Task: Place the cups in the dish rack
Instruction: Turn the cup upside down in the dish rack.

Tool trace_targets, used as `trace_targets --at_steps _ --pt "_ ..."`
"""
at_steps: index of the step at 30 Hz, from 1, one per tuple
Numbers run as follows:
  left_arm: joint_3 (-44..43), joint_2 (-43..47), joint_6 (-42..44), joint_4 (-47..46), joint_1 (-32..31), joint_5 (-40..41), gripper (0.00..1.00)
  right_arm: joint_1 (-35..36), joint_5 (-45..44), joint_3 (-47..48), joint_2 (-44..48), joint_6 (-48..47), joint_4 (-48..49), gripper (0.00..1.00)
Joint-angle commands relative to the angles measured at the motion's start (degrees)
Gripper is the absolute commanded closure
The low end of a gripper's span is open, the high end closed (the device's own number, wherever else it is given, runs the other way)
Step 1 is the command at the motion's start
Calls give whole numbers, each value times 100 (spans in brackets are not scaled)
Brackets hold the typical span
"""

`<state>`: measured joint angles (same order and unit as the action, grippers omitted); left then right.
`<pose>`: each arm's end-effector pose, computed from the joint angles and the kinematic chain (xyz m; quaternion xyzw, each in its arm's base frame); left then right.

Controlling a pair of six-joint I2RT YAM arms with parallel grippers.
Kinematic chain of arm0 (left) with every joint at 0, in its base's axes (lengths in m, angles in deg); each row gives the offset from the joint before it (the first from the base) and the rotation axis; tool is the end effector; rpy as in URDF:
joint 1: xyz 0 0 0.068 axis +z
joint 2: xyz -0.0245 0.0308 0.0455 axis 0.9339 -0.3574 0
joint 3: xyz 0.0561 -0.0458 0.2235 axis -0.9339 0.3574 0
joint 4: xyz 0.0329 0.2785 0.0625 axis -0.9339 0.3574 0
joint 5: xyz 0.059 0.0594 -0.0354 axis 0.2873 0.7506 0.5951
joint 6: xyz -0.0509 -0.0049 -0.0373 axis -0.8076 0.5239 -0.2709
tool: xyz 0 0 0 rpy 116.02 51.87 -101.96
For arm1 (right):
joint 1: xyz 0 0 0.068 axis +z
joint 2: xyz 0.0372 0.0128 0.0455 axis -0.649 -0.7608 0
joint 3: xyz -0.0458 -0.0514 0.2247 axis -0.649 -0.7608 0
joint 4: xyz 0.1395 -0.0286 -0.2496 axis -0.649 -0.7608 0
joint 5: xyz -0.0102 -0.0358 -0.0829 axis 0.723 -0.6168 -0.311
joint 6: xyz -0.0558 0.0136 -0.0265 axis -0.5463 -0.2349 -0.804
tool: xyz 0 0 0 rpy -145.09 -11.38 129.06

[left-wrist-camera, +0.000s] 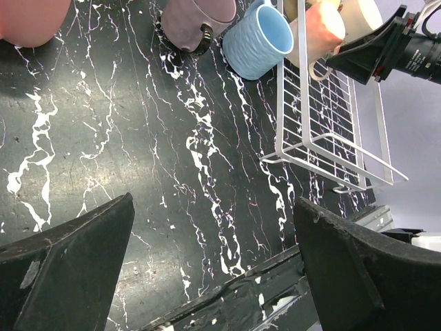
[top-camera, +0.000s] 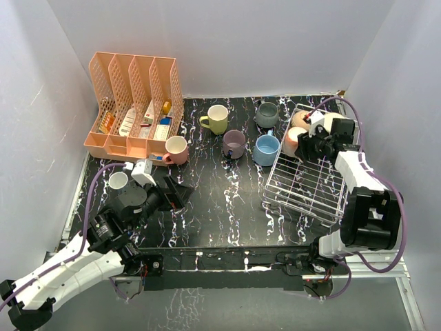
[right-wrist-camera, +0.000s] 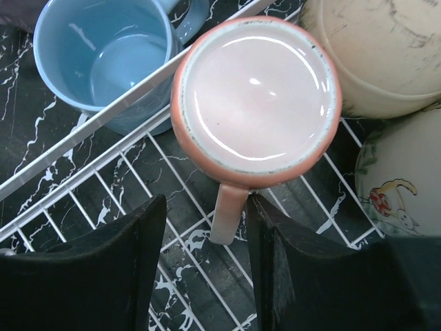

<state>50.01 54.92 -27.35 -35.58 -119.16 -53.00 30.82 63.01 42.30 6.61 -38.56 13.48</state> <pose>0.1439 -0.1495 0.2818 -0.0521 0.7776 -0.3701 0.5056 0.3428 -0.0330 0.1836 -0.2290 0.8690 0.1214 0.4215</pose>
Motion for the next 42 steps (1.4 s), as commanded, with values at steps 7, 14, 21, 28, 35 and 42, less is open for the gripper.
trace_targets --at_steps 7,14,21,28,35,42 --pt "-190 4 -18 -45 -15 -75 3 29 662 295 -73 -183 -370 54" --pt "-171 -58 -18 -98 -16 -90 3 175 1043 546 -370 -82 -566 52" --pt "-211 -95 -7 -81 -11 -77 3 235 1177 813 -689 182 -489 51" --pt "-276 -212 28 -95 -15 -88 3 243 1253 1017 -941 341 -399 47" --pt "-317 -303 49 -130 -17 -108 3 271 1642 1094 -959 401 -388 47" --pt "-360 -283 46 -52 -16 -130 3 264 1574 930 -704 383 -433 43"
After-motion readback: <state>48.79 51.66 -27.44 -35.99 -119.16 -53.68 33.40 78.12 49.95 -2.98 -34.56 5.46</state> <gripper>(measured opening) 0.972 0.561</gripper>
